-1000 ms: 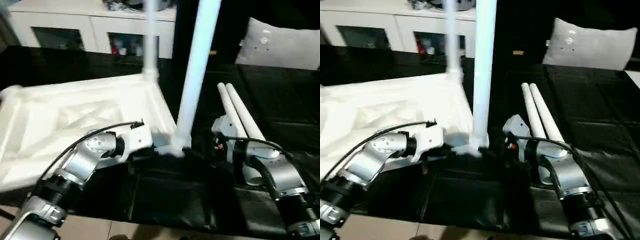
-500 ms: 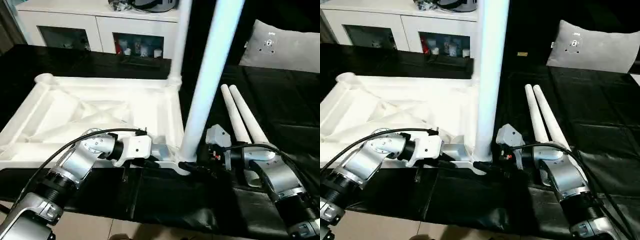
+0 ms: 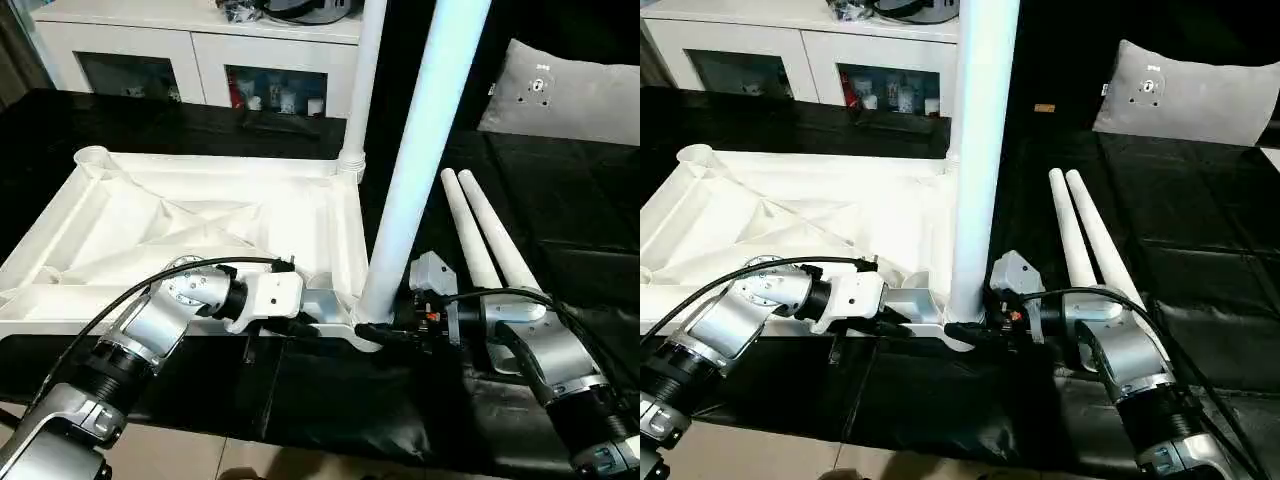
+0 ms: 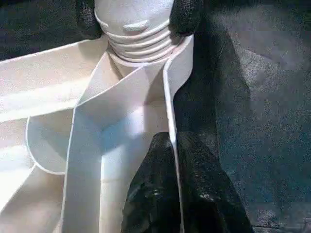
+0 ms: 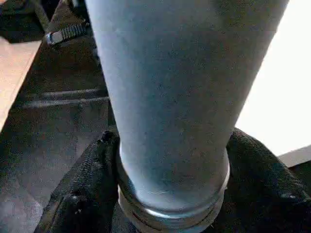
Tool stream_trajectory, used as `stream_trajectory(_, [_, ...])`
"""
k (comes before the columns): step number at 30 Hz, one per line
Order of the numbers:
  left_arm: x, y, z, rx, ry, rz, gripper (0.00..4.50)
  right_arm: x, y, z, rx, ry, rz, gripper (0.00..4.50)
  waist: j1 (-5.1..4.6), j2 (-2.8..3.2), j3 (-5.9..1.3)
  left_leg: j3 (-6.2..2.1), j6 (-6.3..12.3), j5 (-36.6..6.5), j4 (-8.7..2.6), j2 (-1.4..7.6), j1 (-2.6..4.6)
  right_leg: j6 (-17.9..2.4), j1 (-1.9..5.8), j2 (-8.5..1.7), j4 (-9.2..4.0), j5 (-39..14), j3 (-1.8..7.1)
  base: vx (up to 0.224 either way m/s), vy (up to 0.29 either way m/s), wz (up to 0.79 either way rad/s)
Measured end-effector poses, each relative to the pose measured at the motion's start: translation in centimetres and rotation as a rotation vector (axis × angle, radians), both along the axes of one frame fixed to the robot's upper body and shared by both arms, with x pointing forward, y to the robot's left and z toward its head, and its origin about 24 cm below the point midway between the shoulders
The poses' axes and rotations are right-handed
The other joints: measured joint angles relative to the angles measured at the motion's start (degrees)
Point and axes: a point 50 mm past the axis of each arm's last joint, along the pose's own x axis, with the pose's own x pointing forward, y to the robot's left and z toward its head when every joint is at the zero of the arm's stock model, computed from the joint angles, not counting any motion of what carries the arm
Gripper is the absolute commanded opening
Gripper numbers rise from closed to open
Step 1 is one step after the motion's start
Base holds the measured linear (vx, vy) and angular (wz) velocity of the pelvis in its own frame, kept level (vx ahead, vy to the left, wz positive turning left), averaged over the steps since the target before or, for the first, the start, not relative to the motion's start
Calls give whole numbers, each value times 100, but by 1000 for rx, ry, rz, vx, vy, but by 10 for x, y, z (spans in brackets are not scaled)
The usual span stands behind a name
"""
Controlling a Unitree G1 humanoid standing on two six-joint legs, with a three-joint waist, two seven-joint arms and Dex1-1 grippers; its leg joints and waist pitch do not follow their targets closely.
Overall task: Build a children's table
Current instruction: Rotate leg to tighten
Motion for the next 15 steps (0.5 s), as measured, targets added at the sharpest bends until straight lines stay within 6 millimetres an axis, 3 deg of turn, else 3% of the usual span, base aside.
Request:
stream_trajectory(4, [3, -3, -2, -29, 33, 109, 0, 1, 8, -5, 37, 16, -128, 272, -33, -1, -1, 0, -18, 4, 1, 0, 16, -7, 9, 0, 6, 7, 0, 0, 0, 0])
stream_trajectory(8, [10, -9, -6, -59, 41, 282, 0, 12, 20, -11, 55, -2, -372, 272, -148, -1, -1, 3, -35, 21, 1, -1, 45, 21, 21, 0, -3, 8, 2, 0, 0, 0])
stream_trajectory(12, [16, -32, -11, -121, 34, 463, 0, 27, 29, -13, 53, -16, -640, 272, -240, -1, 0, 3, -35, 29, 2, -3, 51, 23, 31, -1, -11, 7, 5, 0, 0, 0])
stream_trajectory(15, [17, -46, -13, -146, 37, 544, 0, 34, 32, -12, 45, -14, -767, 272, -247, -2, 0, 0, -34, 29, 2, -4, 49, 24, 32, -1, -14, 7, 4, 0, 0, 0])
